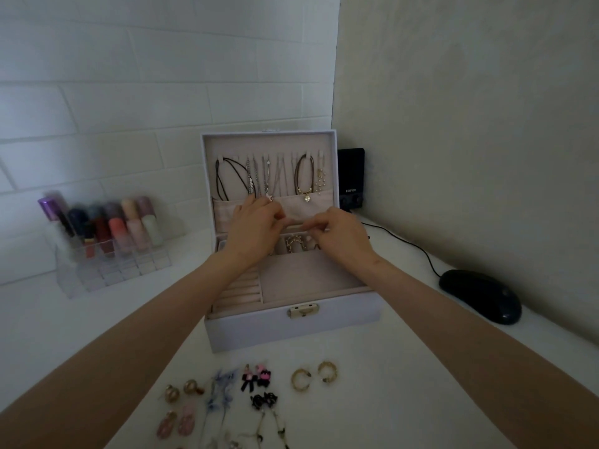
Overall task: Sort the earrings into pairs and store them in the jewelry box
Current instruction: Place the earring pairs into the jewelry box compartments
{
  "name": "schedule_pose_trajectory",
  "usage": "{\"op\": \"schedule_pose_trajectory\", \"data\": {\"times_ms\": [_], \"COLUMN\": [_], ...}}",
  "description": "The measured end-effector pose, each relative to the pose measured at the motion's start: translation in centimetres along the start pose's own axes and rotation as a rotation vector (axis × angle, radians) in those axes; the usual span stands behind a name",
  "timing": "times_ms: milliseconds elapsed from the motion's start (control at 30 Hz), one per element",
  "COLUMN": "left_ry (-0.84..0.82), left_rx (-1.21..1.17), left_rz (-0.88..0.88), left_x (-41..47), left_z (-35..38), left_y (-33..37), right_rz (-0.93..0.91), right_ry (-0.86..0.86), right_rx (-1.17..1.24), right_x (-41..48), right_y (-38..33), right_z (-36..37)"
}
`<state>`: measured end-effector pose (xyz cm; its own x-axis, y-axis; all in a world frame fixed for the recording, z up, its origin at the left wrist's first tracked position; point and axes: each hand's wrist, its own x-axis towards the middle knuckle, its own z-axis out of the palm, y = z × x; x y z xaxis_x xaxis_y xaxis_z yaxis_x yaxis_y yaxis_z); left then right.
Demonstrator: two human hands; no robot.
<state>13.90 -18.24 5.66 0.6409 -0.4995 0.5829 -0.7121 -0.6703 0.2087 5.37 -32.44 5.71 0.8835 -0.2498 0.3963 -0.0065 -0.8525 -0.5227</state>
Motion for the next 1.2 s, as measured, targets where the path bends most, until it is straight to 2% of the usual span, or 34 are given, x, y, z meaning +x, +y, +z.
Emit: {"op": "schedule_pose_trajectory", "data": {"times_ms": [100,200,300,400,533,700,833,1067,1200], "left_ry": [-0.025,-0.159,-0.28,-0.367,-0.381,-0.413,-0.424,-0.394,-0.361], "left_rx": [-0.087,-0.265,-0.342,-0.353,-0.322,-0.221,-0.105,-0.098,-0.133], "left_rz": [0.032,0.026,0.09,0.203,0.346,0.427,0.472,0.426,0.438], "left_x": [-1.3,-3.3,-6.0,-8.2,-9.4,-11.2,-13.1,-13.9,-13.5], "left_z": [-1.5,-3.5,-5.1,-5.7,-5.1,-5.1,-4.4,-3.9,-3.8], "left_y": [0.8,2.1,2.9,3.0,3.0,3.2,3.4,4.0,3.7], "right_rz": [-0.022,-0.062,-0.113,-0.138,-0.124,-0.148,-0.128,-0.144,-0.086], "right_ry": [0.017,-0.005,-0.113,-0.256,-0.371,-0.596,-0.735,-0.748,-0.705], "right_rx": [0.014,0.059,0.182,0.148,0.147,-0.115,-0.158,-0.156,-0.017], "right_x": [-1.0,-2.5,-5.0,-7.8,-9.7,-10.7,-11.7,-12.1,-11.7], "right_y": [-0.1,-0.8,-1.5,-1.8,-2.1,-1.9,-1.9,-2.0,-2.1], "right_z": [-0.8,-2.0,-3.7,-4.9,-4.8,-4.4,-3.7,-3.3,-3.7]}}
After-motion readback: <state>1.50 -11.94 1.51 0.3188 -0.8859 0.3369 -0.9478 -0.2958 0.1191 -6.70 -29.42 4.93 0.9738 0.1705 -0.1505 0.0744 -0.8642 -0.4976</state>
